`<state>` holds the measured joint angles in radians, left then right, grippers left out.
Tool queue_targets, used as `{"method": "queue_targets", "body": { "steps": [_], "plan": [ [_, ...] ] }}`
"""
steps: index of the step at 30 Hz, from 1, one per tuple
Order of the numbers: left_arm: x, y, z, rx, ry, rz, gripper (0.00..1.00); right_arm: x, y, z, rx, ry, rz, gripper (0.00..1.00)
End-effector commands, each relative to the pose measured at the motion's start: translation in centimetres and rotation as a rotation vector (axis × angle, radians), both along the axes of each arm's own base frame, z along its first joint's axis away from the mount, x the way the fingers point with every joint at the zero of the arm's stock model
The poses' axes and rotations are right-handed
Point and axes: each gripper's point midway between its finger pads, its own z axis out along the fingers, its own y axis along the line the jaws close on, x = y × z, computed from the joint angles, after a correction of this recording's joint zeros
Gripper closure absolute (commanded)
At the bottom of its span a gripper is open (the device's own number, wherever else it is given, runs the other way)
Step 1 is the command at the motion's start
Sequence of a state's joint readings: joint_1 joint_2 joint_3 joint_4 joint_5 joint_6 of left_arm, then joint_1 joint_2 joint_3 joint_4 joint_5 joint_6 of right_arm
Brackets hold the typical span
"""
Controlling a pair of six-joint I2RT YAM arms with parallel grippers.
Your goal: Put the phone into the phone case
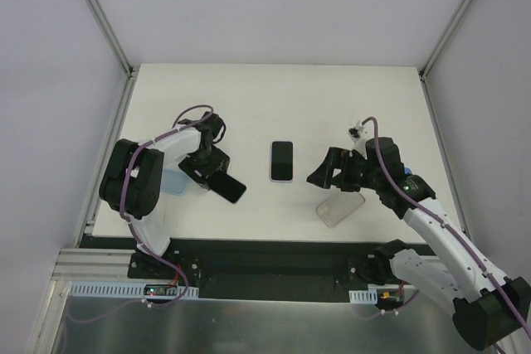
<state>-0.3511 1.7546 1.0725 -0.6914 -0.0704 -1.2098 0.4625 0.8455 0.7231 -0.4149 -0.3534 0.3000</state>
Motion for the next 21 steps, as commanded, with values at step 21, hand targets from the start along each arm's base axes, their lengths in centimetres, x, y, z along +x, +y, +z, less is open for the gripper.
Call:
{"method": "queue_targets", "body": {
  "steps": [21],
  "plan": [
    [-3.6,-2.6,1.7,-0.223,-0.012,-0.333,0.52,1.0,12.5,-5.6,0.099,0.130,0.275,0.02]
  ]
}}
